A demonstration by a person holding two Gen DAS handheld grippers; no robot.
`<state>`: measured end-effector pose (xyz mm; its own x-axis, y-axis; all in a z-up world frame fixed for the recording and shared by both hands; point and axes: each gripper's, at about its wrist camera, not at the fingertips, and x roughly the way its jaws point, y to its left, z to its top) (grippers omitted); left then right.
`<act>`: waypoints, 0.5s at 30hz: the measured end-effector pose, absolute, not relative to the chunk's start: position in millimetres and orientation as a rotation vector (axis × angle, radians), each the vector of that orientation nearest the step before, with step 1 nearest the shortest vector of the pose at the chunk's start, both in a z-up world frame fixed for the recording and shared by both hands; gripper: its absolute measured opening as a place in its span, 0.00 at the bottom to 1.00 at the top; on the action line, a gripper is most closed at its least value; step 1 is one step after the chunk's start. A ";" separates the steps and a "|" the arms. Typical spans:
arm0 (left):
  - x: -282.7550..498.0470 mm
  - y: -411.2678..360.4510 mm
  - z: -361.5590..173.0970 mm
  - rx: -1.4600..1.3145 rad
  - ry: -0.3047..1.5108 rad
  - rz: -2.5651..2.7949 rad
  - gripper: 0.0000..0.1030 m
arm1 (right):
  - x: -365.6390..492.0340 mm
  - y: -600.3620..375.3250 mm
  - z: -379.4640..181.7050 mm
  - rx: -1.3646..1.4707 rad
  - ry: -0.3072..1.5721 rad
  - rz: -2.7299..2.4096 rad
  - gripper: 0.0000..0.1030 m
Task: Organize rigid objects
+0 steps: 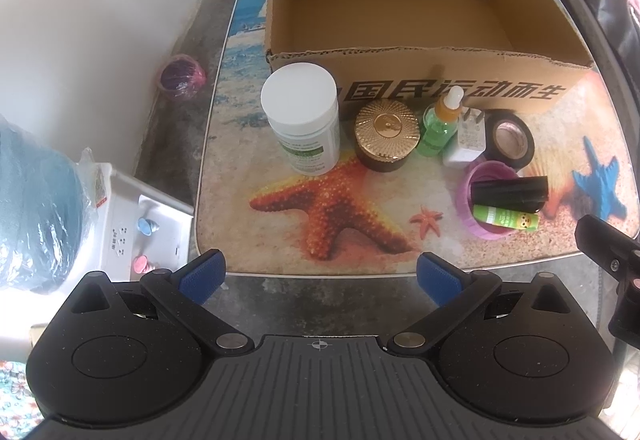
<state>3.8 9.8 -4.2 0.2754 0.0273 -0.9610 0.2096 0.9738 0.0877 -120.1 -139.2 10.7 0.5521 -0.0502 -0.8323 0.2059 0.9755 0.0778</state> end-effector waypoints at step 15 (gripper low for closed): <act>5.7 10.5 -2.5 0.216 1.287 -0.123 0.99 | -117.6 -136.6 10.7 0.168 0.971 -0.148 0.98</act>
<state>5.7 10.5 -2.5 0.2775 0.0296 -0.9603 0.2113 0.9732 0.0910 -117.6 -136.6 10.7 0.5559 -0.0493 -0.8298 0.1998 0.9769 0.0758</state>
